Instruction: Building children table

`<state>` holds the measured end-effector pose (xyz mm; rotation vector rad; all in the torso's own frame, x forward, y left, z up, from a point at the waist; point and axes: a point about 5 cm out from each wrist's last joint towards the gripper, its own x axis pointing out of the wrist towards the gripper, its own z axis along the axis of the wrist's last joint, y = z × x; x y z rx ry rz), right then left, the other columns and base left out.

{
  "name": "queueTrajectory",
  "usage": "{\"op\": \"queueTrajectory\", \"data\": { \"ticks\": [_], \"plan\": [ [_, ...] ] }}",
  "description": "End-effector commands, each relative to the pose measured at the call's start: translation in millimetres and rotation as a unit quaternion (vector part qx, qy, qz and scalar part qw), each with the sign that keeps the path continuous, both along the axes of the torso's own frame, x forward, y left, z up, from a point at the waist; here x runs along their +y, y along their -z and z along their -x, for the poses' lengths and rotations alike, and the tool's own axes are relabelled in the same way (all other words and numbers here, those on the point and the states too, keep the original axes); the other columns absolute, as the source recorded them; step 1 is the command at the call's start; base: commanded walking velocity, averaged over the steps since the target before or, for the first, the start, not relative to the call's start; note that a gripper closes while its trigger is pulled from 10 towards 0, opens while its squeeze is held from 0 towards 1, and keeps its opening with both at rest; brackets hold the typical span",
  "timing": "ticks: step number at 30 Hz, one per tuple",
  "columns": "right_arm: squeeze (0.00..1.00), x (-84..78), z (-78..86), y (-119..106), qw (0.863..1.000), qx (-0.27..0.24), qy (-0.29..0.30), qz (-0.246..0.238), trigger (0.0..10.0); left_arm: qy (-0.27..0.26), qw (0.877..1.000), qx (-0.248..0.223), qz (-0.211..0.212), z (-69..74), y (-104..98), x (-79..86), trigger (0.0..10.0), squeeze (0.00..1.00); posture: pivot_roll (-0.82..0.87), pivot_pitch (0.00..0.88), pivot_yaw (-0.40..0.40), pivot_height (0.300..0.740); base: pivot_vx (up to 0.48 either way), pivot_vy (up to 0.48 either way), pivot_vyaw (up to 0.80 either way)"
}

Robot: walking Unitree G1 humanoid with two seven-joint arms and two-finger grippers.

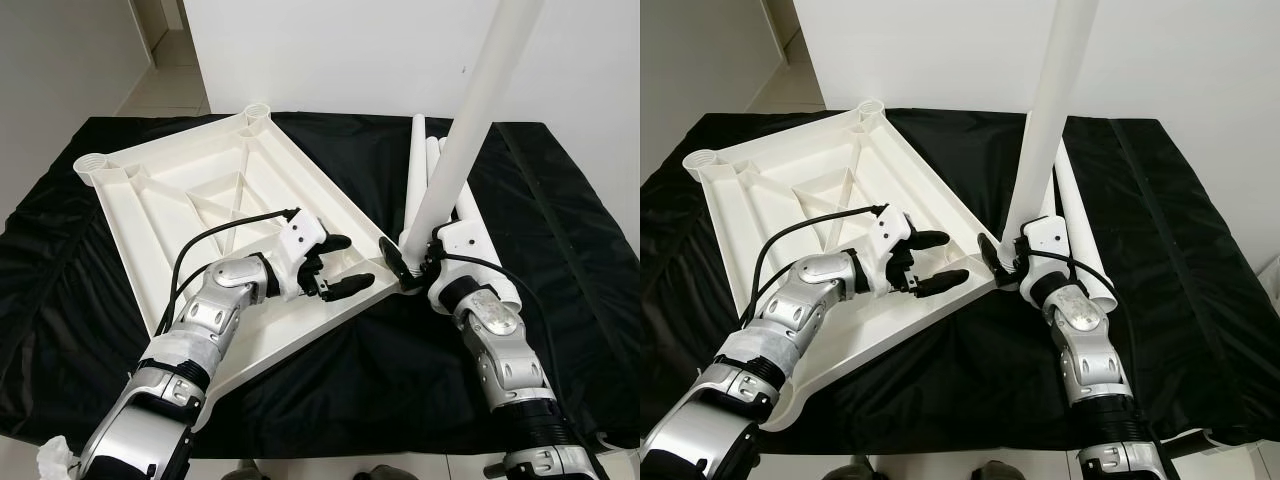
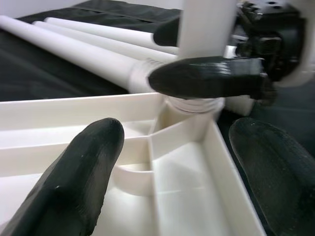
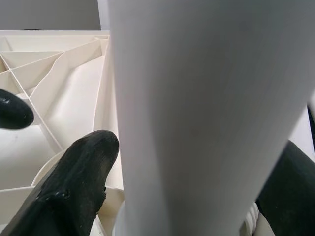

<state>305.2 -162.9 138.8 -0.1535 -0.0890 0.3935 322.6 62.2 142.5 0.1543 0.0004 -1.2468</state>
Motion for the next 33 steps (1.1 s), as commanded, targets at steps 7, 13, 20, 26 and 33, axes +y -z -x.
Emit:
{"op": "queueTrajectory", "data": {
  "ticks": [7, 13, 20, 26, 33],
  "plan": [
    [0.00, 1.0, 0.3, 2.7, 1.000, 0.005, -0.013, -0.007, 10.0, -0.017, 1.000, -0.010, 0.001, 2.7, 2.4, -1.4, 10.0, 0.00, -0.05, 0.000, 0.018, 0.740, 0.000, 0.000, 0.00],
    [0.00, 1.6, 4.4, 6.7, 1.000, 0.010, -0.019, -0.019, 0.0, -0.010, 1.000, -0.013, 0.005, 8.1, 4.5, -6.4, 10.0, 0.00, -0.05, 0.000, 0.016, 0.740, 0.000, 0.000, 0.00],
    [0.00, 0.8, 7.6, 6.8, 1.000, 0.007, -0.021, -0.018, 0.0, -0.003, 1.000, -0.014, 0.007, 11.6, 5.6, -8.9, 10.0, 0.00, -0.05, 0.000, 0.010, 0.740, 0.000, 0.000, 0.00],
    [0.00, 1.5, 9.2, 8.3, 1.000, 0.014, -0.008, -0.027, 10.0, -0.003, 1.000, -0.015, 0.009, 11.6, 5.2, -9.0, 10.0, 0.00, -0.05, 0.000, 0.001, 0.740, 0.000, 0.000, 0.00],
    [0.00, 8.7, 12.7, 15.1, 0.998, 0.030, 0.047, -0.032, 10.0, -0.005, 1.000, -0.018, 0.009, 12.9, 4.5, -7.1, 10.0, 0.00, -0.04, 0.000, -0.010, 0.740, 0.000, 0.000, 0.00]
  ]
}}
